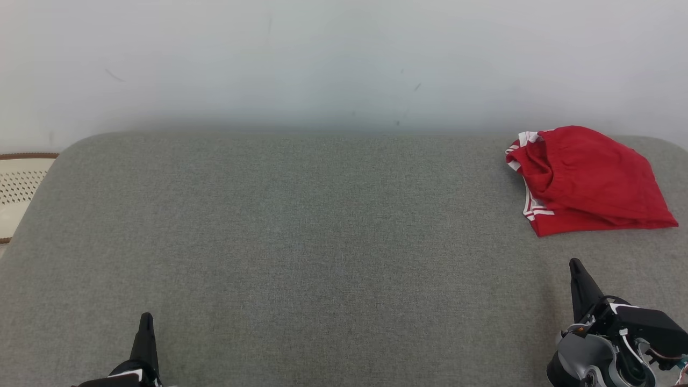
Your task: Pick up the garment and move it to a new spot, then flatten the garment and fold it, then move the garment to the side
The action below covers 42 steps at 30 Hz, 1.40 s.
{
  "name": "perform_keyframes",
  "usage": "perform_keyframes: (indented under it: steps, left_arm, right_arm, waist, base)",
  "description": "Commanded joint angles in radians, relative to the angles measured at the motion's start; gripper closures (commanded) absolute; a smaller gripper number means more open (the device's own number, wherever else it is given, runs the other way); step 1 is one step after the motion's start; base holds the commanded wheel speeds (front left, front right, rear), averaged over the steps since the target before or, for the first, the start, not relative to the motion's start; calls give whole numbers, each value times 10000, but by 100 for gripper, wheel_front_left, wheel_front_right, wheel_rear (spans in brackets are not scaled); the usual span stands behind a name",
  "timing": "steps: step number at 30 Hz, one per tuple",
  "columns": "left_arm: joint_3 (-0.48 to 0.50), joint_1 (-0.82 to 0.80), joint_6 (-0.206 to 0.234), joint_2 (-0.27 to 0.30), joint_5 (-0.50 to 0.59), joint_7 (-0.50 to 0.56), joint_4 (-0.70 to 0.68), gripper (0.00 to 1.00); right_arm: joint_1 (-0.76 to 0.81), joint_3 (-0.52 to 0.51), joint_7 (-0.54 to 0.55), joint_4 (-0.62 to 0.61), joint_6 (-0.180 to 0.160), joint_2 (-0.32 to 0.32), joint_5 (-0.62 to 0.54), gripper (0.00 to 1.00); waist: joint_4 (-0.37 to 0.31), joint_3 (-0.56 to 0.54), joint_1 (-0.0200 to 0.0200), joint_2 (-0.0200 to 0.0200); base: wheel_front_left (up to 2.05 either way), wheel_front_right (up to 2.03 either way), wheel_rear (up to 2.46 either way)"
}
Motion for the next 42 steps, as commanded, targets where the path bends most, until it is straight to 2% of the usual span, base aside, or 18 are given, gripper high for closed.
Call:
perform_keyframes:
  steps: [1, 42]
  left_arm:
    - [16, -88, -26, 12, -16, 11, 9, 100]
    - [15, -87, -27, 12, -17, 10, 8, 100]
  right_arm:
    - [-1, -5, 20, 26, 4, 24, -59, 100]
    - [-10, -65, 75, 27, 4, 62, -119, 100]
  waist:
    - [0, 0, 0, -1]
    - [0, 0, 0, -1]
  base:
    - [0, 0, 0]
    - [0, 0, 0]
